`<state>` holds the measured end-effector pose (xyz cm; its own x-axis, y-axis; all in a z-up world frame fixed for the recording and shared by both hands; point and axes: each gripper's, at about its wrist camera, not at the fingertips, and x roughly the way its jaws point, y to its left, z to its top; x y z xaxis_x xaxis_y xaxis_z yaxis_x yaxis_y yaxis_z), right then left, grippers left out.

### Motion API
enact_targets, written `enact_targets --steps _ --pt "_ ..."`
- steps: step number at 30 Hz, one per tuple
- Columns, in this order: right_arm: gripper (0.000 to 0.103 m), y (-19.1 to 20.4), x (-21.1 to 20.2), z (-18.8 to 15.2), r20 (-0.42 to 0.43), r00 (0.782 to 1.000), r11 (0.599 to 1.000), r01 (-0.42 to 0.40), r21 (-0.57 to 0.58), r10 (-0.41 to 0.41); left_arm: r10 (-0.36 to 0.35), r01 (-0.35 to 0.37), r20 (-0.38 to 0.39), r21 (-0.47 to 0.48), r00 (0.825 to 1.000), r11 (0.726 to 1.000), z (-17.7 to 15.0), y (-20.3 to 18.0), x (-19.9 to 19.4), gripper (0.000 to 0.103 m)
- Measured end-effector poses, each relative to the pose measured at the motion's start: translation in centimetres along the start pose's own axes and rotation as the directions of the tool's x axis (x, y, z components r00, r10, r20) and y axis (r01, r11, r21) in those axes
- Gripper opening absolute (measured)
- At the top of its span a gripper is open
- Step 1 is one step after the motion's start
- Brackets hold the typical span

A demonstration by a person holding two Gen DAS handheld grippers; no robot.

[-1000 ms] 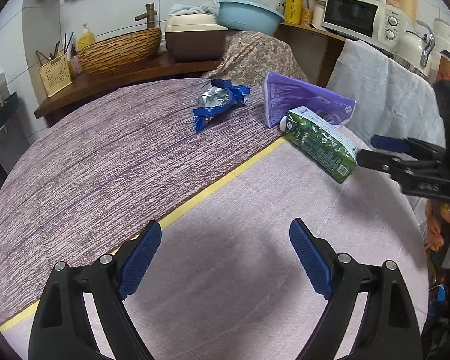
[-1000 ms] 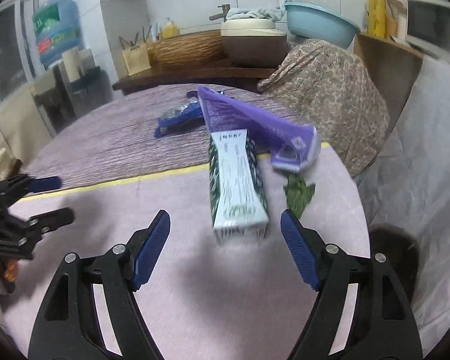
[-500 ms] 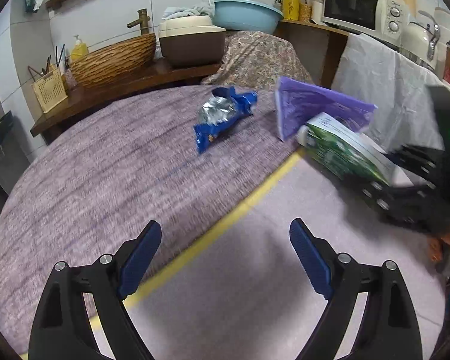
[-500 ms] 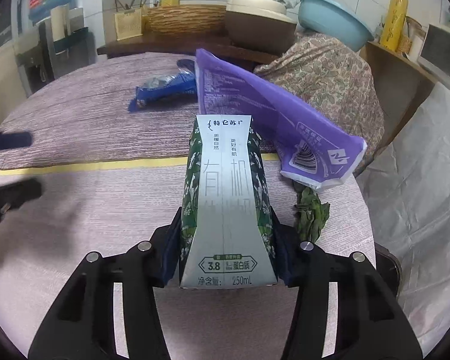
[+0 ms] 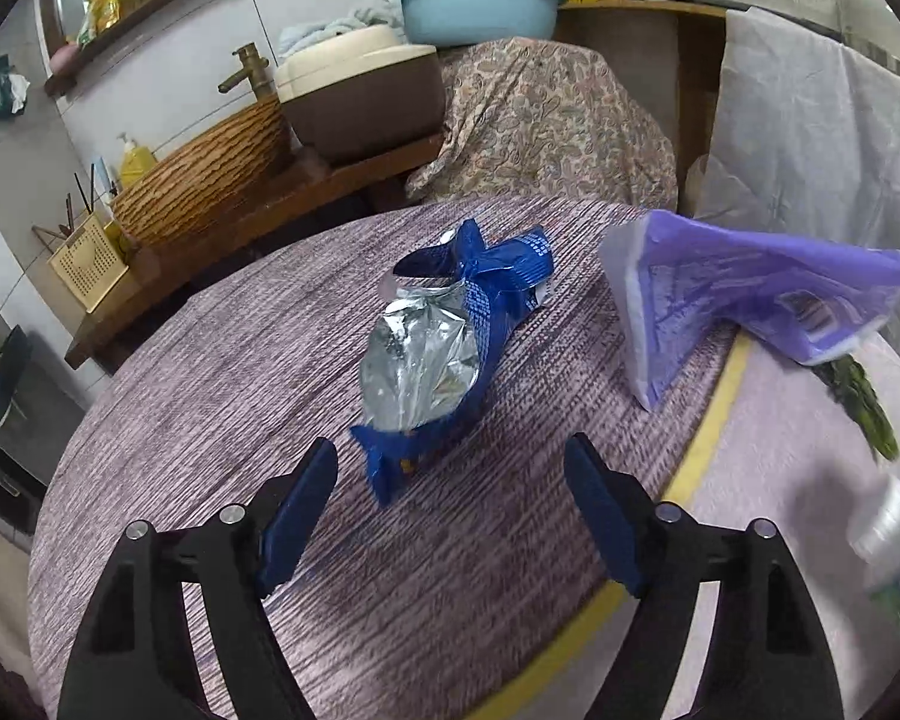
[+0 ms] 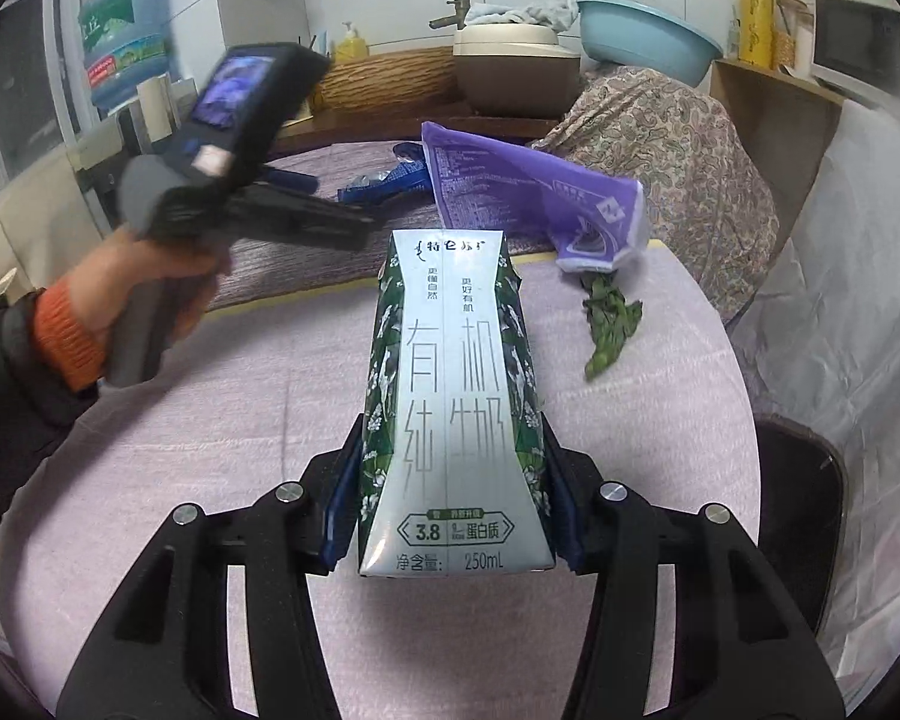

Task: Collect trash
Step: 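Grasp the green milk carton with the right gripper while the left grasps the blue snack wrapper, then carry the carton and blue wrapper over the black bin and open both grippers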

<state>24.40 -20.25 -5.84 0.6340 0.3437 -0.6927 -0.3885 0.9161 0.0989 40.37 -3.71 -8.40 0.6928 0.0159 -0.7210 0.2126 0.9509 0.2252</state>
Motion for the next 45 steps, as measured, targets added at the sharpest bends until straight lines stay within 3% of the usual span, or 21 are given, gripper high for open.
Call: enact_targets --steps 4,6,8,11,29,35,45 --pt "0.052 -0.3 -0.6 -0.9 0.008 1.0 1.0 0.0 0.018 0.0 0.056 -0.057 -0.025 -0.027 0.998 0.998 0.5 0.3 1.6 0.052" --pt "0.052 -0.5 -0.8 -1.2 0.014 1.0 0.999 -0.008 0.034 0.007 0.056 -0.058 -0.031 -0.054 0.998 0.997 0.6 0.8 1.8 0.025" --pt "0.052 -0.6 -1.1 -1.4 0.023 1.0 0.999 -0.007 0.044 0.006 0.053 -0.055 -0.028 -0.078 0.998 0.995 0.5 1.6 1.5 0.016" --pt "0.052 -0.8 -1.3 -1.6 0.038 0.999 0.998 -0.007 0.056 0.005 0.027 -0.028 -0.016 -0.118 1.0 0.993 0.0 2.7 0.9 0.011" --pt "0.052 1.1 -3.5 -3.4 0.11 0.99 0.992 -0.097 0.084 0.088 -0.088 0.109 0.107 -0.211 0.99 0.971 -7.2 5.5 -10.3 0.01" --pt "0.052 1.7 -5.2 -4.5 0.126 0.987 0.99 -0.113 0.088 0.101 -0.086 0.109 0.153 -0.15 0.984 0.983 -9.4 3.8 -13.9 0.01" --pt "0.052 0.8 -7.5 -6.7 0.153 0.983 0.987 -0.12 0.11 0.103 -0.206 0.232 0.193 -0.126 0.959 0.964 -11.6 -0.1 -18.2 0.01"
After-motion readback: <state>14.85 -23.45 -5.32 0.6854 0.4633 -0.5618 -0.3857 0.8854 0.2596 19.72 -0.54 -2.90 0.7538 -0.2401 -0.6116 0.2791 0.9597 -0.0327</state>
